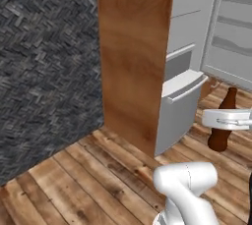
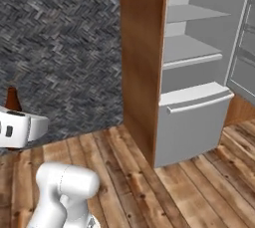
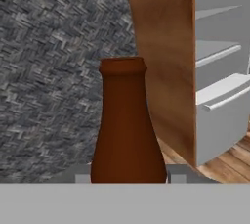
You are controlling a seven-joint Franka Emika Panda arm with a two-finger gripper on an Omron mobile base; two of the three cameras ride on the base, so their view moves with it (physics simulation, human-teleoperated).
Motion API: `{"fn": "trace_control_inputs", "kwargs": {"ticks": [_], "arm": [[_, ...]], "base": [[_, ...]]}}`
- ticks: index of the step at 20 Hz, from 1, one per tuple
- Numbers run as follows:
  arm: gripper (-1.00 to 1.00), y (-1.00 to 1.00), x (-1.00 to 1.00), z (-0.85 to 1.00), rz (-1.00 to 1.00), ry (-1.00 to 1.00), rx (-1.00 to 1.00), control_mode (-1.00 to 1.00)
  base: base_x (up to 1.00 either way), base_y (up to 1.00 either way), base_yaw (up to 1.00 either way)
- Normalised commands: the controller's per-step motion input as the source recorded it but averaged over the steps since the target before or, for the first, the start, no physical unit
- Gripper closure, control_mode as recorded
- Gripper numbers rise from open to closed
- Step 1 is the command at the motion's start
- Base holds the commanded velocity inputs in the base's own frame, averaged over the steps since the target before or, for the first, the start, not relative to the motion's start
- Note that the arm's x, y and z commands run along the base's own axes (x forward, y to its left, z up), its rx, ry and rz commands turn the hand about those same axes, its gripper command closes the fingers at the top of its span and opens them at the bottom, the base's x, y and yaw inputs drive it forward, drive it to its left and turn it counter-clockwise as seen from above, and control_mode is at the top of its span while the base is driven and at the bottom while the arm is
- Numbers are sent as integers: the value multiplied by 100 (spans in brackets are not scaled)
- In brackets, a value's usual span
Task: Open the fridge, grab two sodas, and place both sodas inside the bowl with ice on the dining counter.
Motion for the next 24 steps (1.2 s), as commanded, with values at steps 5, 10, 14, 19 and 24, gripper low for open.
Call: {"fn": "trace_control_inputs", "kwargs": {"ticks": [5, 10, 14, 19, 24], "arm": [[100, 0, 0, 0, 0, 0, 0, 100], [100, 0, 0, 0, 0, 0, 0, 100], [100, 0, 0, 0, 0, 0, 0, 100], [100, 0, 0, 0, 0, 0, 0, 100], [100, 0, 0, 0, 0, 0, 0, 100]], "base": [[-100, -22, -27], [-96, -22, -37], [-86, -17, -43], [-85, -16, -43], [-83, -38, -38]]}}
